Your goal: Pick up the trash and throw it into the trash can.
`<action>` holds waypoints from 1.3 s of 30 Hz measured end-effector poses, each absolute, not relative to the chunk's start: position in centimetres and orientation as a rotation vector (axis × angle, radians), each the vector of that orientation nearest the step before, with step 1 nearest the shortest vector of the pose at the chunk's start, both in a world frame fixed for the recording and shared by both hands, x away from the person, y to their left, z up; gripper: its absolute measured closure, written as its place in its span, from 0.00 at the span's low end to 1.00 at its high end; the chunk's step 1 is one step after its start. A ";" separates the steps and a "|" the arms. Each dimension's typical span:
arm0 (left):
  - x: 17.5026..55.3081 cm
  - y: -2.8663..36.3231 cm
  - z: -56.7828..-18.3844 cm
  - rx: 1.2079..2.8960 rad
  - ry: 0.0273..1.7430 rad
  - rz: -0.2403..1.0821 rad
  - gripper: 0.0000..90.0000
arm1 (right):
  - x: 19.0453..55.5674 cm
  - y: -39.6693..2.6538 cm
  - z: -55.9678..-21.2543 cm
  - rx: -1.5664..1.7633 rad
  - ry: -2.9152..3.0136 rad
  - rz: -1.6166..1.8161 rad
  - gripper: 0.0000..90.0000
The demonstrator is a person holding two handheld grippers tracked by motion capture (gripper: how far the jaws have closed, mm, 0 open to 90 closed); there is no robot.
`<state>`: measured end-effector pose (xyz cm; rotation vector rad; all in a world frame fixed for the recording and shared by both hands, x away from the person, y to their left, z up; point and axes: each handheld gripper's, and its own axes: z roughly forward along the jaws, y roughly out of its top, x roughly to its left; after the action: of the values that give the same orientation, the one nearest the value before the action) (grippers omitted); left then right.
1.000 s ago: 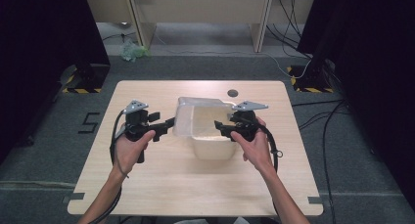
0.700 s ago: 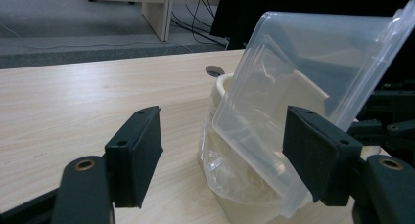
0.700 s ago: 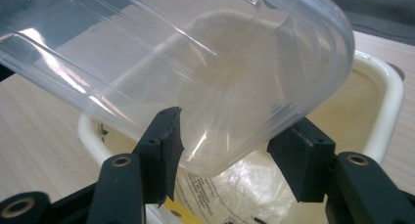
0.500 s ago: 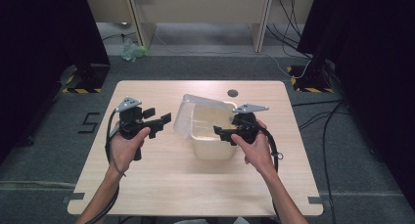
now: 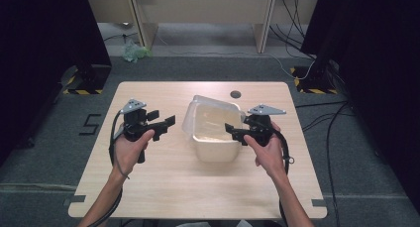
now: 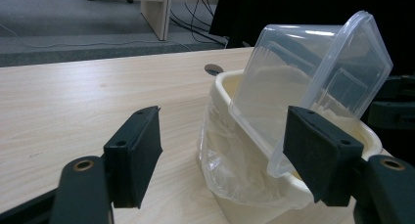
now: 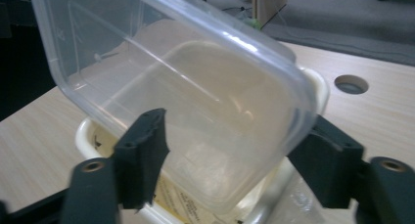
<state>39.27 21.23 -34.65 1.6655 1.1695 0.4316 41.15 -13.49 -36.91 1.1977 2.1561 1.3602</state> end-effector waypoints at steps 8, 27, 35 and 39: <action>39.5 21.0 -35.0 1.673 1.172 0.423 0.33 | 41.9 -13.0 -37.2 1.178 2.181 1.281 0.56; 39.6 20.3 -35.3 1.684 1.166 0.415 0.33 | 41.4 -10.3 -37.9 1.105 2.393 1.241 0.54; 39.9 19.4 -35.1 1.687 1.151 0.425 0.33 | 40.9 -10.8 -37.9 1.099 2.423 1.283 0.54; 40.6 17.1 -34.7 1.701 1.112 0.424 0.32 | 40.9 -10.6 -37.9 1.087 2.443 1.291 0.53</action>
<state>40.59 17.10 -34.69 1.7012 1.1123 0.4242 40.89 -10.61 -37.89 1.0873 2.4426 1.2907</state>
